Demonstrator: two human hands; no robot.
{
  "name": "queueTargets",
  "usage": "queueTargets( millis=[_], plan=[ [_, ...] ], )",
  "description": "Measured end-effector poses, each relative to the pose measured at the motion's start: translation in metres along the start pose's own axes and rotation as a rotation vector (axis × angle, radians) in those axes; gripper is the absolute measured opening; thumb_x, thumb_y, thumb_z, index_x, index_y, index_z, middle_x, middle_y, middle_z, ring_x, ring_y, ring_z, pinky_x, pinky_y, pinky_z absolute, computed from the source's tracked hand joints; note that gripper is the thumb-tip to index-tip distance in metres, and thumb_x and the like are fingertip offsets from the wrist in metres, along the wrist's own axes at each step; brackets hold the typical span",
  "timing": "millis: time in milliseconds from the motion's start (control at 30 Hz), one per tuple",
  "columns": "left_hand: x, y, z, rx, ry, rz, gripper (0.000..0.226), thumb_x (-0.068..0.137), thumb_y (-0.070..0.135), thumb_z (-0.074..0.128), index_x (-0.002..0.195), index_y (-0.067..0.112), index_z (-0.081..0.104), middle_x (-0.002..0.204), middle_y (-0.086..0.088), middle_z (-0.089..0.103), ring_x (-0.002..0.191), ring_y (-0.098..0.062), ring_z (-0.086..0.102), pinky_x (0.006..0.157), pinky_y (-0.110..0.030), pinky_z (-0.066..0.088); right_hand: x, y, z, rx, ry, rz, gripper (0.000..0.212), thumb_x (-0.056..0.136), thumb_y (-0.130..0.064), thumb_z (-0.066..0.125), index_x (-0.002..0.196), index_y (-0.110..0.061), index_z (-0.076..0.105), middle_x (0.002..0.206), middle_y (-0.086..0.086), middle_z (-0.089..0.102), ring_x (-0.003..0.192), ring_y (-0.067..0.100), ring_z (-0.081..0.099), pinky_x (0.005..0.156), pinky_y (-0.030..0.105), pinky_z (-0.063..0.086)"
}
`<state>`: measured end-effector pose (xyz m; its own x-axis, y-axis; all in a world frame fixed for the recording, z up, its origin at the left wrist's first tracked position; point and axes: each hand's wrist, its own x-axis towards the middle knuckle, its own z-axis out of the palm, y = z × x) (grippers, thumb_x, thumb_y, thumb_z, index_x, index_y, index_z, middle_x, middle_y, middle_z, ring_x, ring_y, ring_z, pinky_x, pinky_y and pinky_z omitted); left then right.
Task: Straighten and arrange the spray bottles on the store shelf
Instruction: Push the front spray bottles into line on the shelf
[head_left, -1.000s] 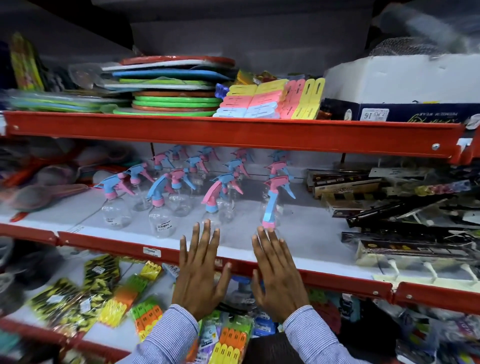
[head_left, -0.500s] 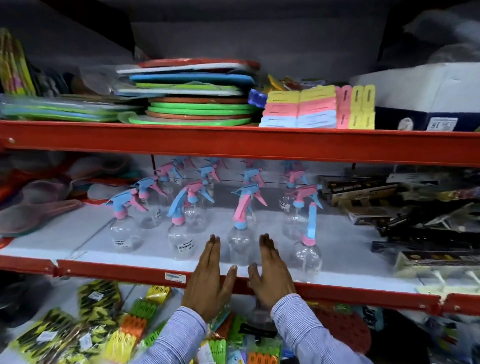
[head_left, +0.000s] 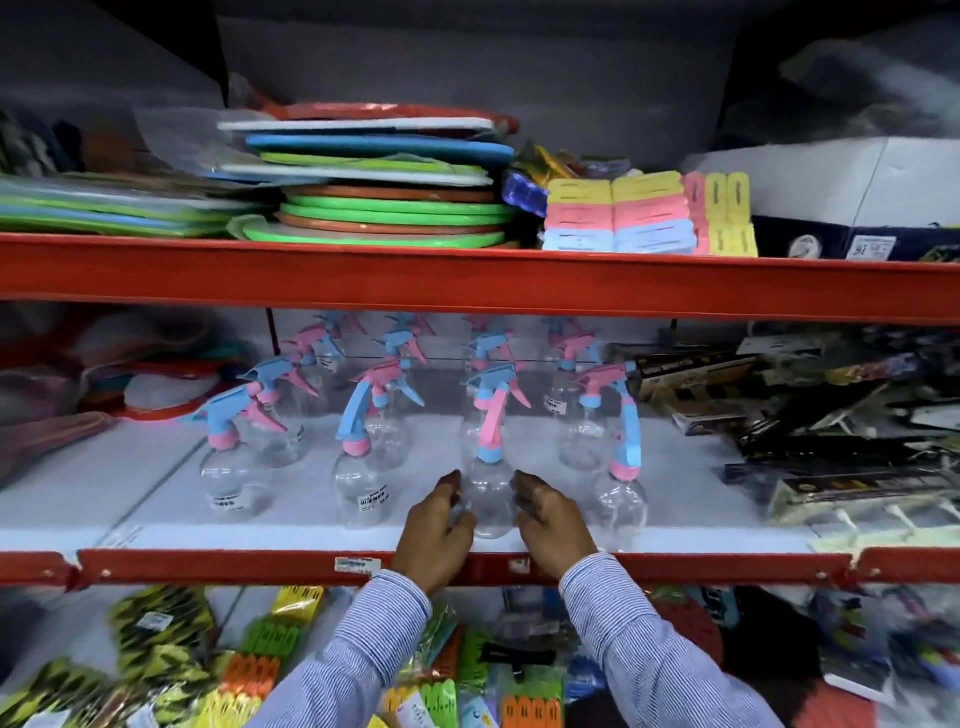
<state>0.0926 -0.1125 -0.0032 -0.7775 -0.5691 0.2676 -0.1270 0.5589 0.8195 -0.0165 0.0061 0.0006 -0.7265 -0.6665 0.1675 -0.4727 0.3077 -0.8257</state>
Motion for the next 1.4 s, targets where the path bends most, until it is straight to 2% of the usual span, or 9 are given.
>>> queueTargets(
  millis=[233, 400, 600, 700, 767, 900, 1000, 1267, 1400],
  plan=[
    [-0.017, 0.002, 0.001, 0.005, 0.004, -0.013, 0.042, 0.088, 0.010, 0.052, 0.129, 0.017, 0.049, 0.125, 0.000, 0.065, 0.113, -0.017, 0.061, 0.093, -0.023, 0.041, -0.015, -0.001, -0.005, 0.005, -0.055, 0.020, 0.048, 0.089, -0.002, 0.050, 0.136, -0.011, 0.045, 0.134, 0.010, 0.058, 0.122, 0.020, 0.056, 0.106, 0.027, 0.041],
    [-0.032, 0.010, -0.003, 0.062, 0.005, -0.005, 0.047, 0.088, 0.011, 0.053, 0.134, 0.015, 0.046, 0.129, 0.001, 0.060, 0.121, -0.020, 0.056, 0.096, -0.021, 0.036, -0.027, 0.001, -0.006, -0.010, -0.087, 0.014, 0.054, 0.086, -0.004, 0.051, 0.138, -0.012, 0.041, 0.138, 0.009, 0.055, 0.126, 0.020, 0.053, 0.108, 0.031, 0.040],
    [-0.063, 0.002, -0.015, 0.280, 0.070, 0.106, 0.062, 0.091, 0.033, 0.047, 0.147, 0.016, 0.027, 0.154, -0.004, 0.034, 0.142, -0.019, 0.034, 0.115, -0.027, 0.025, -0.058, 0.003, 0.002, -0.113, 0.129, -0.082, 0.065, 0.085, -0.015, 0.051, 0.146, -0.018, 0.027, 0.144, 0.010, 0.047, 0.118, 0.026, 0.057, 0.100, 0.034, 0.046],
    [-0.083, -0.007, -0.025, 0.469, 0.163, 0.171, 0.066, 0.090, 0.047, 0.032, 0.149, 0.022, 0.018, 0.160, 0.000, 0.018, 0.149, -0.016, 0.014, 0.122, -0.042, 0.018, -0.079, 0.000, 0.013, -0.206, 0.236, -0.235, 0.065, 0.087, -0.021, 0.046, 0.147, -0.020, 0.022, 0.154, 0.003, 0.032, 0.139, 0.019, 0.035, 0.113, 0.029, 0.031],
    [-0.092, -0.012, -0.034, 0.582, 0.207, 0.170, 0.067, 0.092, 0.050, 0.028, 0.151, 0.025, 0.010, 0.162, 0.003, 0.005, 0.150, -0.014, -0.002, 0.123, -0.044, 0.007, -0.084, -0.001, 0.023, -0.355, 0.299, -0.371, 0.065, 0.086, -0.021, 0.045, 0.147, -0.017, 0.023, 0.155, 0.002, 0.028, 0.143, 0.017, 0.028, 0.118, 0.032, 0.024],
    [-0.103, -0.025, -0.059, 0.769, 0.247, 0.121, 0.070, 0.094, 0.053, 0.027, 0.151, 0.023, -0.002, 0.162, -0.002, -0.010, 0.149, -0.021, -0.015, 0.120, -0.052, -0.004, -0.083, -0.017, 0.046, -0.521, 0.223, -0.495, 0.064, 0.089, -0.026, 0.037, 0.148, -0.011, 0.018, 0.158, 0.008, 0.016, 0.147, 0.024, 0.015, 0.118, 0.039, 0.011],
    [-0.104, -0.034, -0.077, 0.849, 0.233, 0.082, 0.074, 0.094, 0.055, 0.027, 0.151, 0.020, -0.005, 0.162, -0.006, -0.011, 0.149, -0.024, -0.017, 0.118, -0.056, -0.003, -0.077, -0.032, 0.063, -0.605, 0.174, -0.514, 0.072, 0.087, -0.024, 0.043, 0.149, -0.014, 0.009, 0.160, 0.007, 0.005, 0.149, 0.024, 0.002, 0.117, 0.042, 0.008],
    [-0.078, -0.075, -0.107, 0.845, 0.128, 0.112, 0.075, 0.094, 0.056, 0.017, 0.150, 0.012, -0.003, 0.161, -0.008, -0.007, 0.149, -0.024, -0.010, 0.118, -0.047, -0.002, -0.044, -0.056, 0.115, -0.617, 0.104, -0.461, 0.065, 0.094, -0.043, 0.026, 0.150, -0.018, 0.003, 0.160, 0.000, -0.007, 0.148, 0.018, -0.010, 0.117, 0.034, -0.005],
    [-0.052, -0.091, -0.122, 0.614, 0.046, 0.140, 0.072, 0.097, 0.050, 0.024, 0.150, 0.016, -0.010, 0.160, -0.004, -0.014, 0.149, -0.017, -0.013, 0.123, -0.040, 0.003, -0.024, -0.063, 0.134, -0.454, 0.063, -0.316, 0.066, 0.096, -0.038, 0.028, 0.149, -0.019, -0.006, 0.160, 0.000, -0.008, 0.148, 0.016, -0.003, 0.122, 0.032, 0.007]
  ],
)
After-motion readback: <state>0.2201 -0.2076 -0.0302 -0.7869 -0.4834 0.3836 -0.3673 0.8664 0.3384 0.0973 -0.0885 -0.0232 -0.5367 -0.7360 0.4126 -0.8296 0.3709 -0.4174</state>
